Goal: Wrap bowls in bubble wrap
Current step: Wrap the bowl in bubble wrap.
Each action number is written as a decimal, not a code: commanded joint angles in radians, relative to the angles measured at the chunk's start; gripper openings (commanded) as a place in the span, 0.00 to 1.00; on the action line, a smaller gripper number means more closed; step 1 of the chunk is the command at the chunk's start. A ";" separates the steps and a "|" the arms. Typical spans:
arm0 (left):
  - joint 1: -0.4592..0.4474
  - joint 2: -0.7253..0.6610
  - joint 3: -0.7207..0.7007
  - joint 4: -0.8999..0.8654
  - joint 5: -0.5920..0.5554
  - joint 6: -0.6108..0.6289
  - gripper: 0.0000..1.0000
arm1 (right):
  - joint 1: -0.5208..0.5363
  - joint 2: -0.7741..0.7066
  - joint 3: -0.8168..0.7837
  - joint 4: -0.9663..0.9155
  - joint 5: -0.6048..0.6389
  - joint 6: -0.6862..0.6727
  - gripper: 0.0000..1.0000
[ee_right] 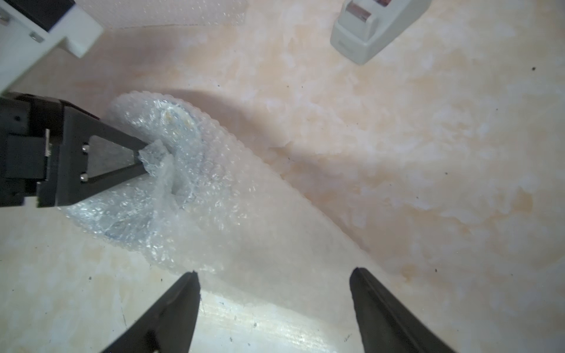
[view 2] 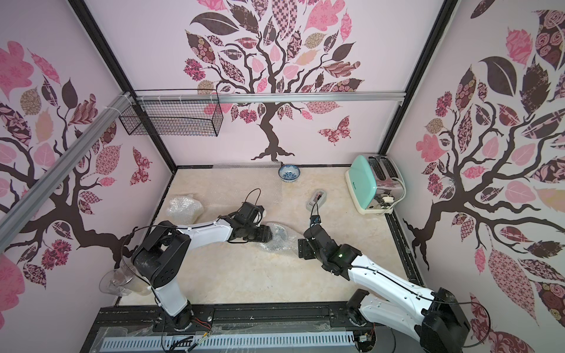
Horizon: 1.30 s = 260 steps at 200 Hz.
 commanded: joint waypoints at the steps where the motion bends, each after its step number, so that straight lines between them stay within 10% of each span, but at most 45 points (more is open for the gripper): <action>1: 0.004 0.041 0.031 -0.067 -0.045 0.052 0.59 | -0.003 0.044 0.027 -0.098 0.014 0.060 0.82; 77: 0.004 0.103 0.075 -0.081 -0.046 0.082 0.58 | -0.005 0.230 0.045 -0.069 0.160 0.025 0.79; 150: 0.003 0.103 0.065 -0.080 -0.049 0.091 0.57 | -0.005 0.234 0.068 -0.050 0.123 -0.048 0.20; 182: 0.002 0.100 0.056 -0.075 -0.049 0.093 0.57 | -0.005 0.172 0.137 -0.089 0.033 -0.102 0.00; 260: -0.016 0.106 0.049 -0.061 -0.046 0.090 0.54 | -0.006 0.142 0.272 0.089 -0.415 -0.046 0.00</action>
